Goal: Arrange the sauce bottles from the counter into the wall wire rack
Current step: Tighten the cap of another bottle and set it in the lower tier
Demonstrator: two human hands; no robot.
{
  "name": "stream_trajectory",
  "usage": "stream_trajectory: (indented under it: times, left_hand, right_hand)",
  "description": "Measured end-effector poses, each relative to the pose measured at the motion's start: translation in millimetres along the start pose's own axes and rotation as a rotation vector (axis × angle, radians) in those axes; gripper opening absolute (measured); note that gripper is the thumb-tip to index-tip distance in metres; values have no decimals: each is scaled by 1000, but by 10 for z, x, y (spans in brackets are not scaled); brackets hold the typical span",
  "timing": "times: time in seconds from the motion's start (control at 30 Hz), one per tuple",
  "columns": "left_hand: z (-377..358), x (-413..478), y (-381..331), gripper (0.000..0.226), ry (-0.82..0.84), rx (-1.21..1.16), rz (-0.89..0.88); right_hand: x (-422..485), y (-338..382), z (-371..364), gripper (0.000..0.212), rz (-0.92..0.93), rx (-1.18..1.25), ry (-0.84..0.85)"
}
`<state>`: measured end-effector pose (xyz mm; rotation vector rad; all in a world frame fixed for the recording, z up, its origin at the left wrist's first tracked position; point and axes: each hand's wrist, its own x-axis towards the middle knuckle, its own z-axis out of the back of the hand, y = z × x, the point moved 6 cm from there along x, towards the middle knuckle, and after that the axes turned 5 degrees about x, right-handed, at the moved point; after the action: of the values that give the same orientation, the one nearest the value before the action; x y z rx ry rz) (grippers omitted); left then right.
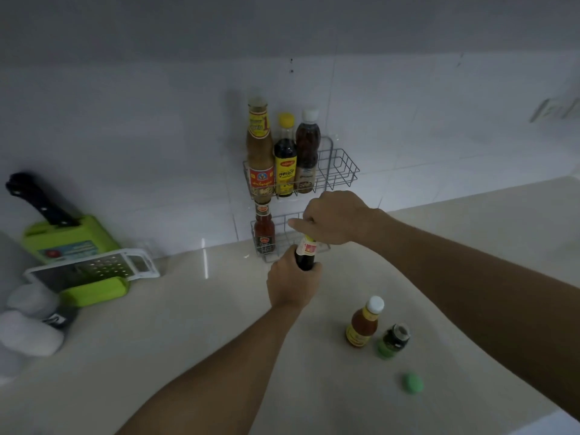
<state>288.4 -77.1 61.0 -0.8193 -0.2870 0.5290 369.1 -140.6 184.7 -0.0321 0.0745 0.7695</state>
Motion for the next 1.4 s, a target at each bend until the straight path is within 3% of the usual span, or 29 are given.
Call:
stream_trajectory:
  times: [0.07, 0.13, 0.27, 0.37, 0.43, 0.5, 0.6, 0.7, 0.77, 0.87, 1.03, 1.1, 1.23, 1.33, 1.4]
  left_hand:
    - [69, -11, -4, 16, -23, -9, 18]
    - [89, -55, 2, 17, -15, 48, -9]
    - [111, -198, 69, 17, -28, 111, -13]
    - [158, -247, 30, 19, -65, 52, 60]
    - [183, -262, 11, 18, -64, 43, 75]
    - [179, -280, 33, 18, -42, 84, 38]
    - [189, -323, 63, 18, -47, 105, 16]
    - [238, -334, 22, 22, -97, 35, 71]
    - [255, -326, 19, 22, -92, 43, 70]
    - [252, -342, 63, 23, -67, 98, 40]
    - [240, -351, 40, 26, -91, 99, 36]
    - [242, -341, 28, 26, -92, 92, 41]
    - [226, -264, 101, 19, -84, 4, 80]
    - [182, -174, 162, 30, -55, -109, 74]
    - [110, -76, 188, 42, -18, -157, 20]
  right_hand:
    - [-58, 119, -1, 45, 94, -98, -126]
    - [-119, 166, -94, 30, 75, -204, -127]
    - [-134, 59, -149, 48, -158, 33, 87]
    - [-107, 151, -79, 57, -153, 7, -34]
    - [-156, 190, -118, 51, -167, 17, -130]
    - [-202, 138, -167, 42, -231, 86, -92]
    - [-187, 125, -139, 47, -215, 94, 65]
    - [-148, 242, -62, 61, -87, 35, -49]
    - [-171, 257, -90, 54, -108, 58, -121]
    - [-196, 226, -183, 40, -152, 17, -63]
    - [-230, 275, -111, 37, -162, 15, -59]
    - [-232, 226, -130, 35, -222, 107, -77]
    - [-196, 88, -299, 60, -339, 674, -123]
    - [-245, 123, -483, 53, -295, 964, -57]
    - [-254, 119, -647, 43, -285, 1034, -55]
